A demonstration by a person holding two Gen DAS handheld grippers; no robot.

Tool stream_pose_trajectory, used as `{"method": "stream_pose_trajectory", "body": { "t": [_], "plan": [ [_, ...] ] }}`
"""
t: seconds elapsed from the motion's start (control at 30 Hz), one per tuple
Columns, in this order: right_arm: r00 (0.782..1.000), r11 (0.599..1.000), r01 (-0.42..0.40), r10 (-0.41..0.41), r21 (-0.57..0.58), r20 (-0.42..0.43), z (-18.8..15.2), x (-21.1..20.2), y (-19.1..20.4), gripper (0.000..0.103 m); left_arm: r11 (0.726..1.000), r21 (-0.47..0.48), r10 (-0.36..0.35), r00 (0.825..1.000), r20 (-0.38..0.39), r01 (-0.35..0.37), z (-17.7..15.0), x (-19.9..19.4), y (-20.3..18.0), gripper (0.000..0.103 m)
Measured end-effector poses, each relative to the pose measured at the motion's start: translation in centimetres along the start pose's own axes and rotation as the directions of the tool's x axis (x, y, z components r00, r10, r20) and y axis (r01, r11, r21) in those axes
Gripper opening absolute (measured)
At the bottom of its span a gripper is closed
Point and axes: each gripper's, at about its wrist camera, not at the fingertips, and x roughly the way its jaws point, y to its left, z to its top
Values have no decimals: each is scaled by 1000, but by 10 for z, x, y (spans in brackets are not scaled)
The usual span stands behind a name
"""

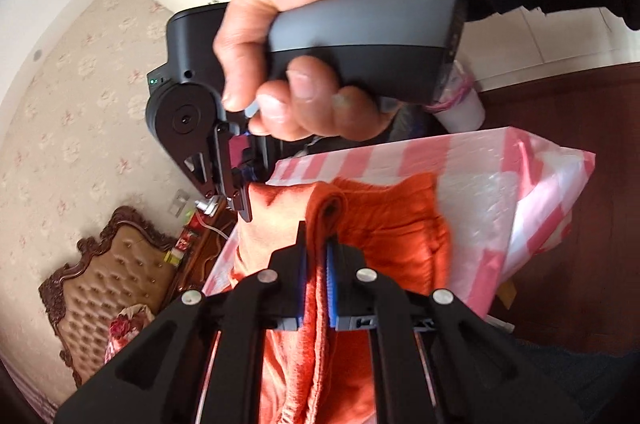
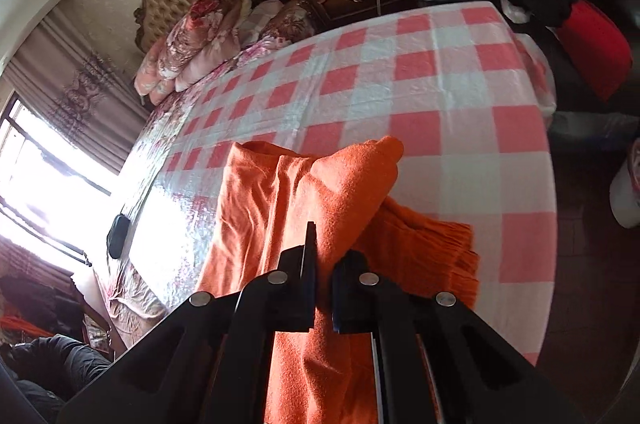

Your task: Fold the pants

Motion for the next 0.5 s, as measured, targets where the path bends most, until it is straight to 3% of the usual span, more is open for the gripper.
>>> {"method": "stream_pose_trajectory", "body": {
  "t": [0.17, 0.3, 0.33, 0.4, 0.47, 0.5],
  "plan": [
    [999, 998, 43, -42, 42, -23, -11, 8, -30, 8, 999, 10, -45, 999, -23, 45, 7, 15, -18, 8],
    [993, 991, 121, -120, 52, -7, -18, 15, -44, 14, 992, -26, -123, 992, -24, 122, 10, 19, -22, 17],
    [989, 988, 146, -147, 39, 18, -20, 12, -42, 16, 987, -49, -154, 988, -10, 153, 9, 17, -20, 23],
    [952, 956, 294, -294, 18, 80, -23, 2, -35, 31, 974, -124, -189, 982, 16, 190, 6, 6, -4, 36],
    [899, 911, 412, -410, 21, 151, -27, -12, -26, 50, 950, -224, -211, 975, 61, 220, -2, -10, 23, 50],
    [877, 896, 442, -440, 30, 192, -31, -22, -20, 51, 925, -299, -215, 972, 92, 233, -11, -20, 42, 50]
  ]
}}
